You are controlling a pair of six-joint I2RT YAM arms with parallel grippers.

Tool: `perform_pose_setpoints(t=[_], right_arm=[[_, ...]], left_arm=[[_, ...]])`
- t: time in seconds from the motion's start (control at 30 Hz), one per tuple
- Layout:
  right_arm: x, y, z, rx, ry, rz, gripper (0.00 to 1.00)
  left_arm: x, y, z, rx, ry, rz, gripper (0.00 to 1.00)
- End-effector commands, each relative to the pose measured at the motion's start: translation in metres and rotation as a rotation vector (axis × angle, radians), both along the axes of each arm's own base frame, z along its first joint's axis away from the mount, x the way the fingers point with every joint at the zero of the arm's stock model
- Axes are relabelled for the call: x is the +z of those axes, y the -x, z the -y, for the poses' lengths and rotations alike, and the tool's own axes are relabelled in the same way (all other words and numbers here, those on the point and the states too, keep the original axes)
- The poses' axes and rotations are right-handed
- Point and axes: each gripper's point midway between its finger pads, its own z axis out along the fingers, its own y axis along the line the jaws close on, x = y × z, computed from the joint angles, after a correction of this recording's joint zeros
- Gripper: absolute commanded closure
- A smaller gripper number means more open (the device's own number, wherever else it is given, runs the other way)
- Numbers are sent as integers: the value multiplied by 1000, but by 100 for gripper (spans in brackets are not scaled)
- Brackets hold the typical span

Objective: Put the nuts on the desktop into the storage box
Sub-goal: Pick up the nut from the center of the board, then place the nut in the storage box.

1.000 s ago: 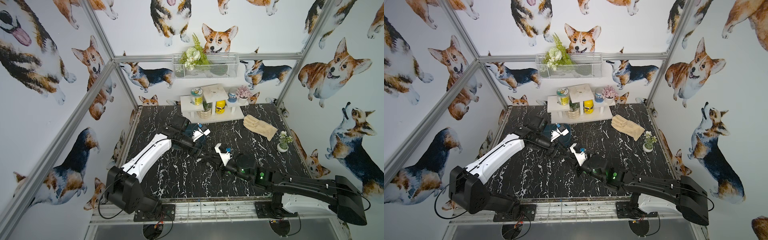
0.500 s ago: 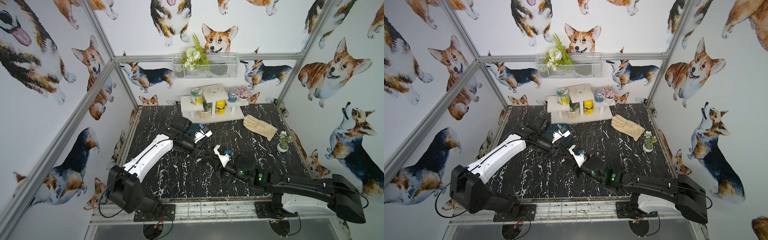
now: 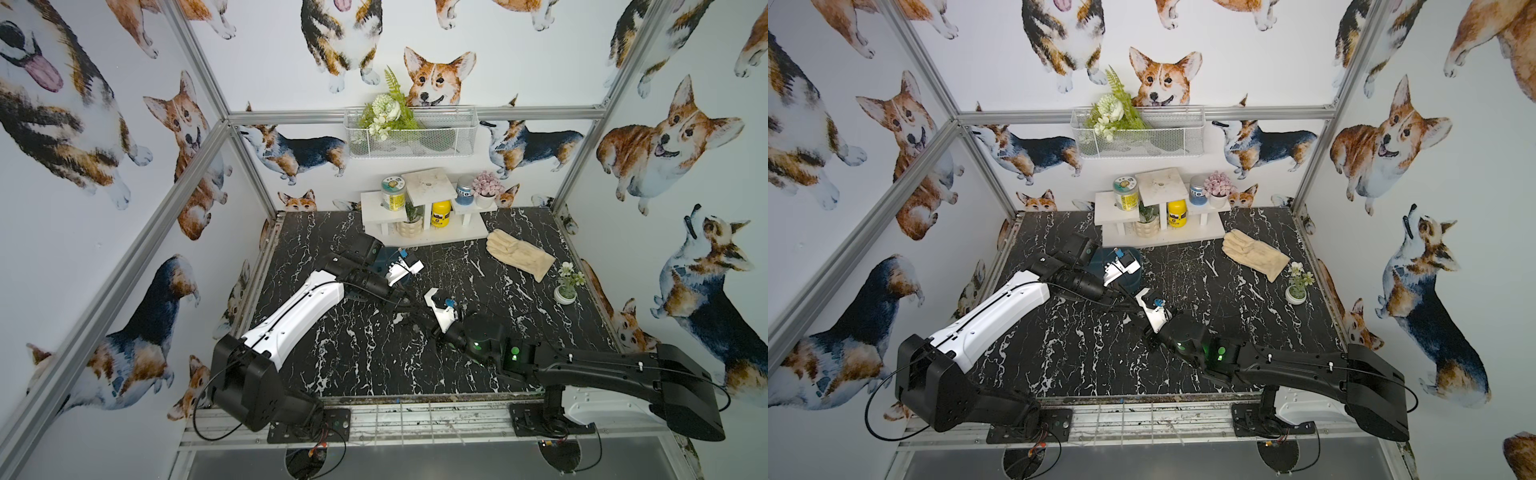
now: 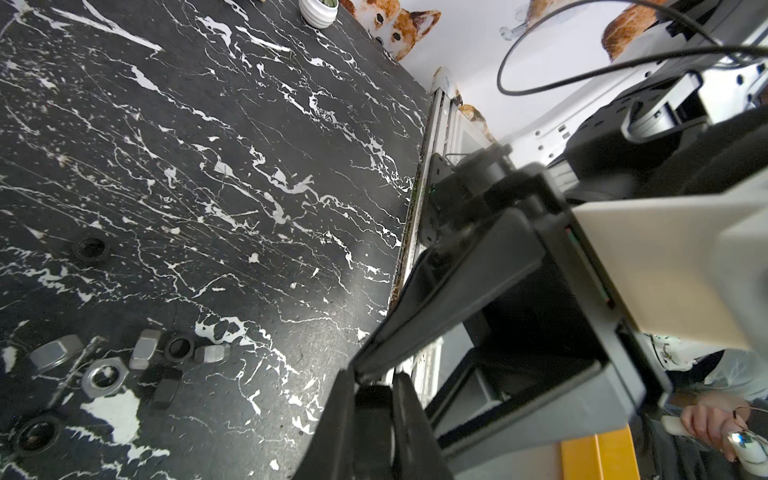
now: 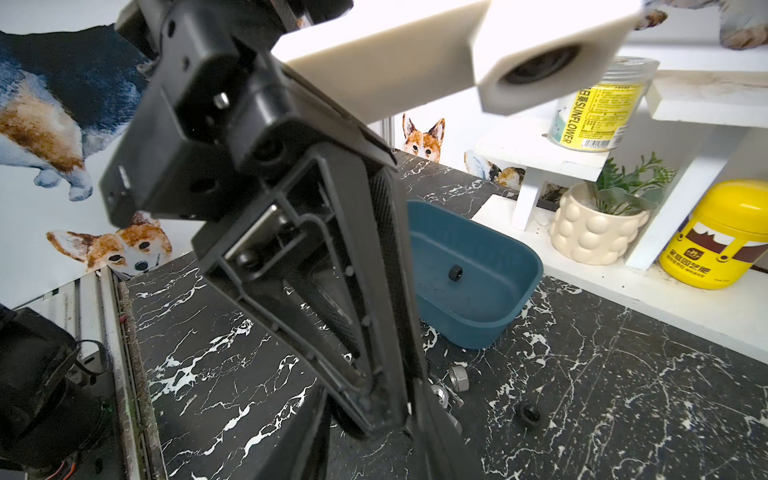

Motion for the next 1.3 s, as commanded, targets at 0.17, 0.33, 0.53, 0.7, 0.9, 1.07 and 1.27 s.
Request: perform_pose_setpoints(t=[0.17, 0.33, 0.53, 0.7, 0.9, 1.07, 1.27], right_arm=[[11, -7, 10, -69, -35, 10, 38], [-3, -1, 8, -32, 12, -28, 24], [-20, 1, 1, -25, 50, -118, 0], [-28, -11, 0, -110, 78, -187, 0], [-39, -20, -1, -175, 109, -227, 0], [-48, -26, 3, -238, 106, -259, 0], [-64, -29, 3, -284, 139, -312, 0]], left_arm=[[-1, -11, -12, 55, -91, 23, 100], [-1, -52, -35, 186, -151, 115, 100], [-9, -127, -91, 487, -289, 261, 100], [-31, -183, -144, 718, -401, 327, 100], [-65, -221, -174, 845, -405, 293, 100], [-97, -244, -187, 898, -463, 327, 100], [-131, -261, -199, 934, -540, 331, 100]])
